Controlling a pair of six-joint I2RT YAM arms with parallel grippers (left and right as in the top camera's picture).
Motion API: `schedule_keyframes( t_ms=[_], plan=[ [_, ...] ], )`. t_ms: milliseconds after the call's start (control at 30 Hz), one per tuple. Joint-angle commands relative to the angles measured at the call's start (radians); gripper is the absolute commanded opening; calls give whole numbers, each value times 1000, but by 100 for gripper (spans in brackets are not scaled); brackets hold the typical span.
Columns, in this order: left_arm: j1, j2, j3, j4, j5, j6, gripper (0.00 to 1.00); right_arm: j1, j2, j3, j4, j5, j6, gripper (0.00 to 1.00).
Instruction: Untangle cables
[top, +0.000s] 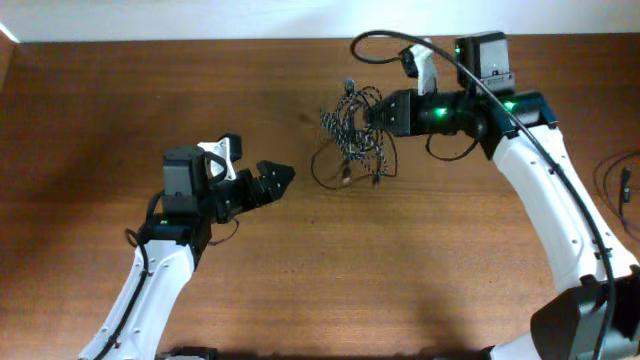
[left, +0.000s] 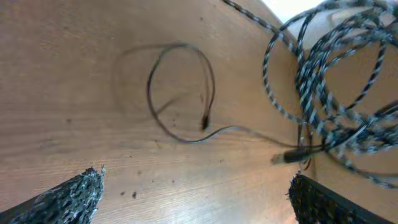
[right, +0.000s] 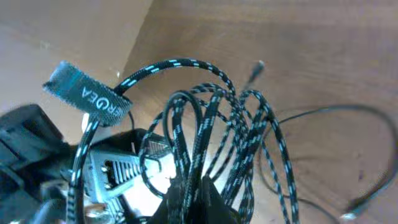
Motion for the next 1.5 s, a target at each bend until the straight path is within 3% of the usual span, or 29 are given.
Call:
schedule_keyframes(
  t_ms=[0,33,100,167,233,333,367,467,500,533,567,633,667,733,800,867,900,967,1100,1200,1267,1333,1400,1467],
  plan=[
    [-15,-17,-1,-44,78,87,99,1,0,31,7,-32,193,4],
    [-34,-17,-1,-28,77,74,99,8,1,31,8,-70,193,4],
    [-69,-16,-1,78,25,-87,100,43,1,31,4,-133,193,4],
    [-124,-16,-1,242,14,-157,99,92,1,31,7,-135,193,4],
    [-175,-13,-1,270,-93,-227,99,115,1,31,7,-157,193,4],
    [-246,38,-1,326,-143,-232,92,114,1,31,8,-365,193,4],
    [-251,66,-1,330,-170,-233,99,114,1,31,8,-467,193,4],
    [-251,109,-1,378,-232,-380,99,115,1,31,8,-512,193,4],
    [-251,109,-1,417,-224,-382,86,114,1,31,8,-512,193,4],
    [-251,109,-1,432,-229,-380,24,114,1,31,8,-512,193,4],
    [-251,109,-1,426,-229,-348,0,114,1,31,8,-512,193,4],
    [-176,109,-1,370,-263,-278,0,114,1,31,8,-479,178,4],
    [-84,109,-1,289,-253,-349,0,114,1,31,6,-394,177,5],
    [169,109,-1,113,-41,-301,0,114,1,31,7,-191,177,16],
    [257,109,-1,89,48,-204,0,114,1,30,-7,64,177,43],
    [258,109,-1,89,55,-205,0,119,1,30,-21,94,177,56],
    [259,109,-1,88,54,-205,0,134,1,30,-31,83,143,57],
    [259,109,-1,96,21,-204,0,222,1,30,-50,-2,-130,58],
    [259,109,-1,97,2,-189,0,309,-2,31,-79,-32,-318,58],
    [246,109,-1,100,-18,-84,0,308,-73,31,65,-37,-321,58],
    [156,109,-1,131,-27,-71,0,311,-127,31,171,-37,-248,58],
    [55,109,-1,171,-141,-76,0,371,-125,31,55,-32,-273,47],
    [33,109,-1,171,-161,-74,0,426,-125,31,-58,104,-318,47],
    [33,109,-1,172,-157,-62,0,485,-116,31,-29,383,-288,47]
  ],
)
